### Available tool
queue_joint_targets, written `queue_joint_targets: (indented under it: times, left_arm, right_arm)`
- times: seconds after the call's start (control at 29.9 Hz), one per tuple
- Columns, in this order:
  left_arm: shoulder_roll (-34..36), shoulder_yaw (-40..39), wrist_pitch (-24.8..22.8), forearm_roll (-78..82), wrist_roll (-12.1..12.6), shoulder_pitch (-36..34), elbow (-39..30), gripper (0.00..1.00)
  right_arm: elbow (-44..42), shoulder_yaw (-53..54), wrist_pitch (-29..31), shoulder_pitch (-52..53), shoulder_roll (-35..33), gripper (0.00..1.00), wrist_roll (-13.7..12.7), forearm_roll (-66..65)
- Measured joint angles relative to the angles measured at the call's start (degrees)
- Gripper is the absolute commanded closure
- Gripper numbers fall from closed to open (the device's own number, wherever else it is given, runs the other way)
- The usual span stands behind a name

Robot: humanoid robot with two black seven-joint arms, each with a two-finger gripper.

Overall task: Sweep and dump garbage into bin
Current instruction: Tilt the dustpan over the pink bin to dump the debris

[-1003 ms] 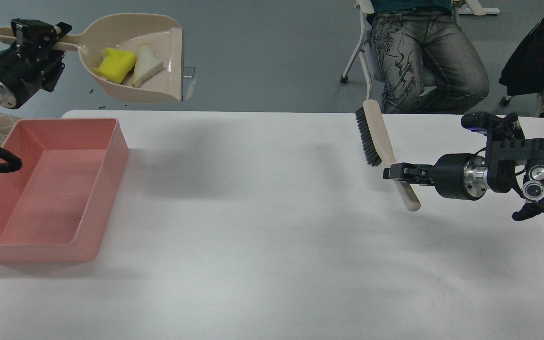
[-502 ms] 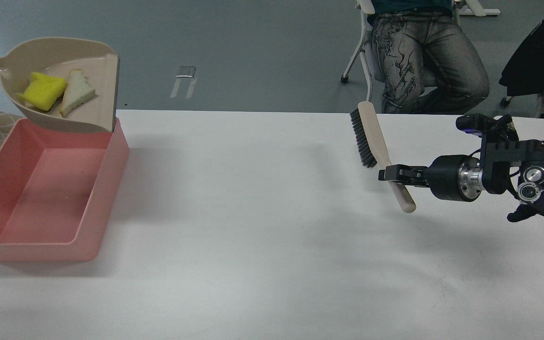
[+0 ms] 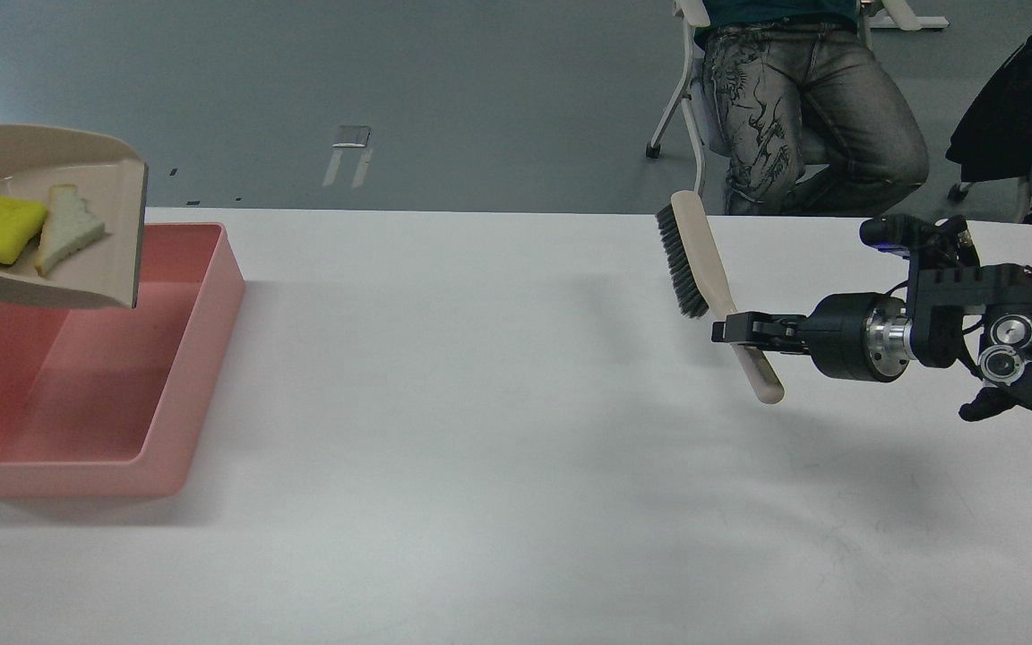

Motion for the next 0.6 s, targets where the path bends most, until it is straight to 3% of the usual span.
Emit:
queue_joint_targets:
  times: [0.23,0.6]
  left_arm:
    - [0.97,0.01,1.31,1.55,0.00,5.18,2.66,1.00]
    - [3.78,-0.05,5.83,9.87,0.00,5.69,3.85,1.00]
  right_arm:
    - [0.01,0.04,0.00,0.01,-0.02,1.00,0.00,0.00]
    - [-0.03,0.13,0.00,-0.10,0.00,1.00,0.00,0.00]
